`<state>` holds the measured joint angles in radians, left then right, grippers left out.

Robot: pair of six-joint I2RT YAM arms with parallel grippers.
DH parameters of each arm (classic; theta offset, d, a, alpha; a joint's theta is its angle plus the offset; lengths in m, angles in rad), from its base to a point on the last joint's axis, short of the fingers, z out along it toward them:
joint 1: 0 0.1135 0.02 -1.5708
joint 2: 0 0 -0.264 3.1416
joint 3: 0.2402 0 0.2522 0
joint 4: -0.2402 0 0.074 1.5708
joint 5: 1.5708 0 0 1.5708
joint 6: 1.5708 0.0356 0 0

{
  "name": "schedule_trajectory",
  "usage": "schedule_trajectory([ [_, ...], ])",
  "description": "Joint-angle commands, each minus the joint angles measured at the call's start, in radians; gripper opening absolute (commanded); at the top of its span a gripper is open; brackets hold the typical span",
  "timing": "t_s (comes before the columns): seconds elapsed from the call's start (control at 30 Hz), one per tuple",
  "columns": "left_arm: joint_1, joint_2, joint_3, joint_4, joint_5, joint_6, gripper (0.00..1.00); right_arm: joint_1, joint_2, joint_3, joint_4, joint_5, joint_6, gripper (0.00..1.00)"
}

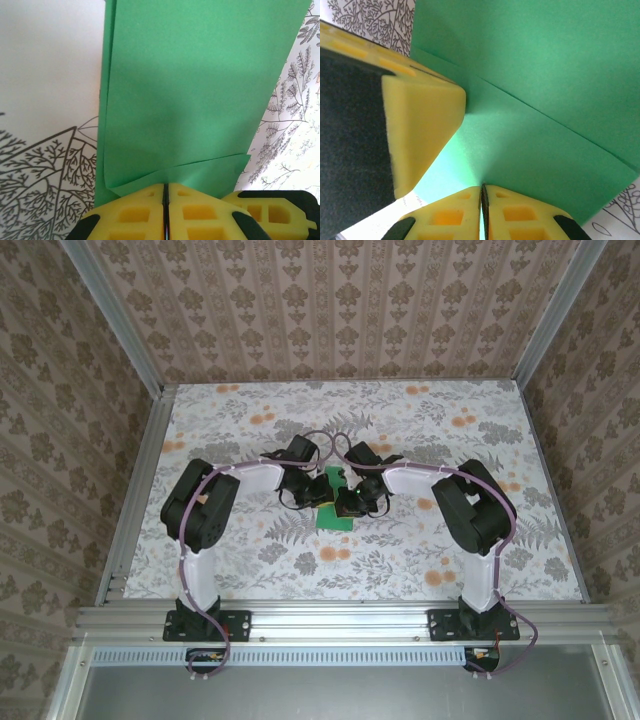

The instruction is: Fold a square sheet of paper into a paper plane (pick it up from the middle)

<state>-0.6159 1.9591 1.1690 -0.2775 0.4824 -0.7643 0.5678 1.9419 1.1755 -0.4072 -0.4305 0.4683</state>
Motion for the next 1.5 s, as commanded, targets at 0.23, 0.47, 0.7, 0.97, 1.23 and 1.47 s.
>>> schedule_trajectory([
  [0.23,0.007,0.065,0.003,-0.11,-0.118,-0.021,0.1,0.004,-0.068,-0.086,-0.157,-0.037,-0.079,0.12],
  [0.47,0.007,0.07,0.007,-0.115,-0.121,-0.02,0.1,0.003,-0.086,-0.111,-0.16,-0.023,-0.078,0.12],
  [0.7,0.007,0.069,0.008,-0.115,-0.12,-0.016,0.1,0.001,-0.103,-0.154,-0.171,-0.01,-0.077,0.12],
  [0.97,-0.017,0.023,0.046,-0.071,-0.068,0.014,0.16,-0.024,-0.224,-0.203,0.007,-0.041,-0.025,0.14],
  [1.23,-0.031,-0.072,0.028,-0.042,-0.089,-0.028,0.27,-0.078,-0.282,-0.222,0.187,0.011,0.057,0.26],
  [1.47,-0.029,-0.153,-0.078,0.038,-0.115,-0.103,0.34,-0.125,-0.193,-0.154,0.193,0.051,0.073,0.37],
])
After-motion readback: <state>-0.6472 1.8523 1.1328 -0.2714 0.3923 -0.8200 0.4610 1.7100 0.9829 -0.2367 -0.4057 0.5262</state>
